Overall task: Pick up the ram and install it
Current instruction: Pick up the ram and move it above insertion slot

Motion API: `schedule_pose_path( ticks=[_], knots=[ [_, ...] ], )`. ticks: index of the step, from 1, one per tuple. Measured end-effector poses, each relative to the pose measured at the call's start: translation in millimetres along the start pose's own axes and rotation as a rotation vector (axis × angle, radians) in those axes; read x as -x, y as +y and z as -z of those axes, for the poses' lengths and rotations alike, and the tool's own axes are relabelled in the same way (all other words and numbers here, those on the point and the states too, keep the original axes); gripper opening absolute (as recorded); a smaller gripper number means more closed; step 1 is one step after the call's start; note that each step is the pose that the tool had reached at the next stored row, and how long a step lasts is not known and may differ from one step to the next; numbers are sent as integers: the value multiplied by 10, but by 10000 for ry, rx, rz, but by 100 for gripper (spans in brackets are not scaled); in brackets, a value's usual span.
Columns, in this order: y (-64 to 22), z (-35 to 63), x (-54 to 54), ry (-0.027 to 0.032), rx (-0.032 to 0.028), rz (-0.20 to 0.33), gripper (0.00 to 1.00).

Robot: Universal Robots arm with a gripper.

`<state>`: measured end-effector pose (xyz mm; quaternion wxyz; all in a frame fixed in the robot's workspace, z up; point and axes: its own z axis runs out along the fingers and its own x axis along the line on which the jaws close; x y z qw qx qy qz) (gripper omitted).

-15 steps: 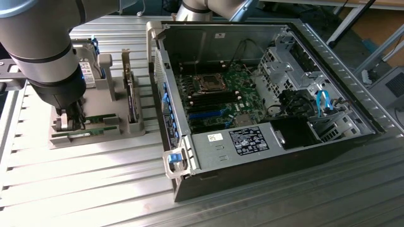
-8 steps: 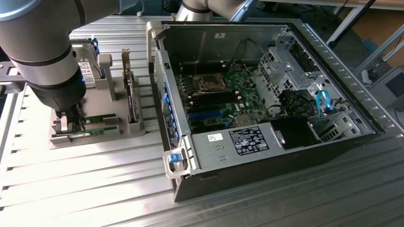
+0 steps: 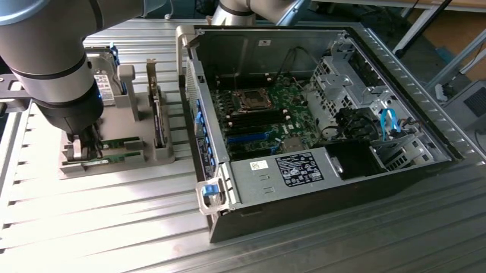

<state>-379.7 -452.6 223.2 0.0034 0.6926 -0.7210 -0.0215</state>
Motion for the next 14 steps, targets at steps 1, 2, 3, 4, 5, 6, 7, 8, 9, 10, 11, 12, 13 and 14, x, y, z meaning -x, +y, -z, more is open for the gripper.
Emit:
schedule_pose_path(
  ticks=[1, 2, 3, 4, 5, 6, 7, 8, 9, 10, 11, 12, 13, 14],
  knots=[
    [0, 0, 0, 4, 2, 86, 24],
    [0, 0, 0, 6, 4, 179, 24],
    [0, 0, 0, 8, 6, 239, 24],
    [0, 0, 0, 9, 6, 239, 24],
    [0, 0, 0, 9, 6, 239, 24],
    [-1, -3, 0, 9, 6, 239, 24],
    [-1, -11, 0, 8, 4, 239, 24],
    [-1, -20, -1, 8, 4, 239, 24],
    [-1, -28, -3, 8, 5, 238, 24],
    [-1, -35, -4, 9, 5, 239, 24],
    [-2, -41, -6, 9, 6, 239, 24],
    [-2, -48, -7, 9, 5, 239, 24],
    [-2, -54, -8, 8, 5, 239, 24],
    [-3, -68, -11, 9, 6, 240, 24]
  ],
)
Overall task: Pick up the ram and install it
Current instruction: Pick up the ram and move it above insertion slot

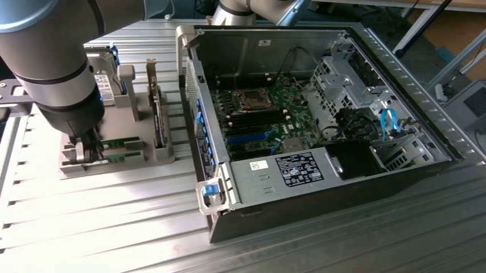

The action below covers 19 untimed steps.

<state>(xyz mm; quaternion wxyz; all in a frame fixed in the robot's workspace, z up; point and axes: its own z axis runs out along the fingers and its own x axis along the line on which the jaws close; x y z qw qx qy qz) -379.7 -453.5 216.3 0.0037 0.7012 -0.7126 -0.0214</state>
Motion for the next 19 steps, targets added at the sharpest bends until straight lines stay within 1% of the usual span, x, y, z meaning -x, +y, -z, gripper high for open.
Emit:
schedule_pose_path(
  ticks=[3, 8, 10, 12, 15, 19],
  knots=[
    [-1, -21, -4, -1, -1, 0, 24],
    [-1, -22, -4, 0, 0, 1, 24],
    [-20, -22, -4, -1, -2, 3, 24],
    [-55, -20, -4, -1, -1, 2, 24],
    [-174, -16, -5, 0, 0, 4, 24],
    [-241, -14, -4, -1, -1, 5, 24]
  ],
)
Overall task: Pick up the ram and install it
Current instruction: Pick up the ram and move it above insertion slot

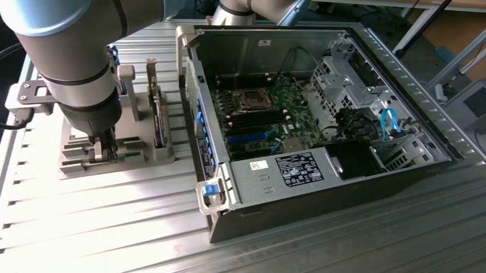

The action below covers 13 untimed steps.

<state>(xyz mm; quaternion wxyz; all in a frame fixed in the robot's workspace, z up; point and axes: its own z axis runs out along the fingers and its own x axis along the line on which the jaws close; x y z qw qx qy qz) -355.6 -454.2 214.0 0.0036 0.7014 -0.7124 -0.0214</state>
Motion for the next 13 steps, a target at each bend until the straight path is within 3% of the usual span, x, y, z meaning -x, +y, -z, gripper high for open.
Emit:
schedule_pose_path(
  ticks=[13],
  knots=[
    [-37, -36, -1, 0, -1, 2, 24]
  ],
)
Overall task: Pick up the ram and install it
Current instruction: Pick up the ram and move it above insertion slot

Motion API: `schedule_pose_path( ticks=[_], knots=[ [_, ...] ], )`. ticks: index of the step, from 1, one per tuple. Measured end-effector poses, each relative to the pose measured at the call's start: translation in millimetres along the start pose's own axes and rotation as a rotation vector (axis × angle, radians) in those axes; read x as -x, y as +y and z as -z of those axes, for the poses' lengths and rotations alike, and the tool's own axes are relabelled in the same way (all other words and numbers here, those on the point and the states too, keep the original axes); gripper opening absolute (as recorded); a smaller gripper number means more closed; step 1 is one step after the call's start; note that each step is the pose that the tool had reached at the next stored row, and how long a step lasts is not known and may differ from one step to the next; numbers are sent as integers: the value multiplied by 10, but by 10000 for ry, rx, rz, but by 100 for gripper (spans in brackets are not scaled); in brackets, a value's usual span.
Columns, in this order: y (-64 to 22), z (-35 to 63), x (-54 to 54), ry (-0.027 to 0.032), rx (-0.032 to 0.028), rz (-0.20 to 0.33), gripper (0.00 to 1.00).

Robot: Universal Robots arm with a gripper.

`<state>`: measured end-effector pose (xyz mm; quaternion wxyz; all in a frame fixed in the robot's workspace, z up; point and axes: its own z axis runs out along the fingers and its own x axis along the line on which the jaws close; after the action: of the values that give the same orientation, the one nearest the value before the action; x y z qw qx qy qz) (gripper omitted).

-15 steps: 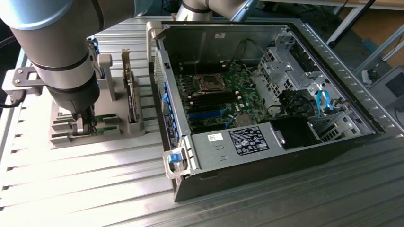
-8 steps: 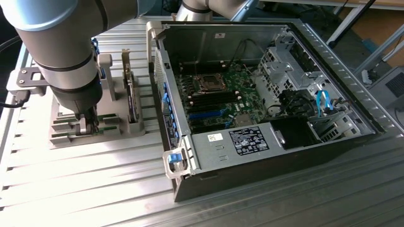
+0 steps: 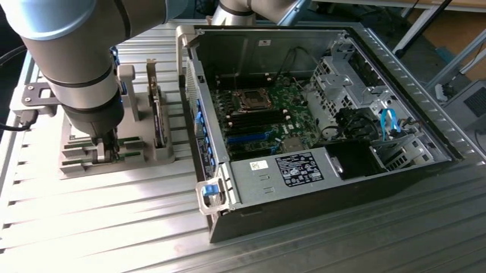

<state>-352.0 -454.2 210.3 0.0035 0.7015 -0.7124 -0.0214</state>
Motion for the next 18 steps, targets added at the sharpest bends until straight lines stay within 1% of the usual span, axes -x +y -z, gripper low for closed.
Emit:
schedule_pose_path(
  ticks=[3, 18],
  knots=[
    [-23, 1, 1, 0, 1, 0, 24],
    [-23, 2, 1, 2, 2, -2, 24]
  ],
)
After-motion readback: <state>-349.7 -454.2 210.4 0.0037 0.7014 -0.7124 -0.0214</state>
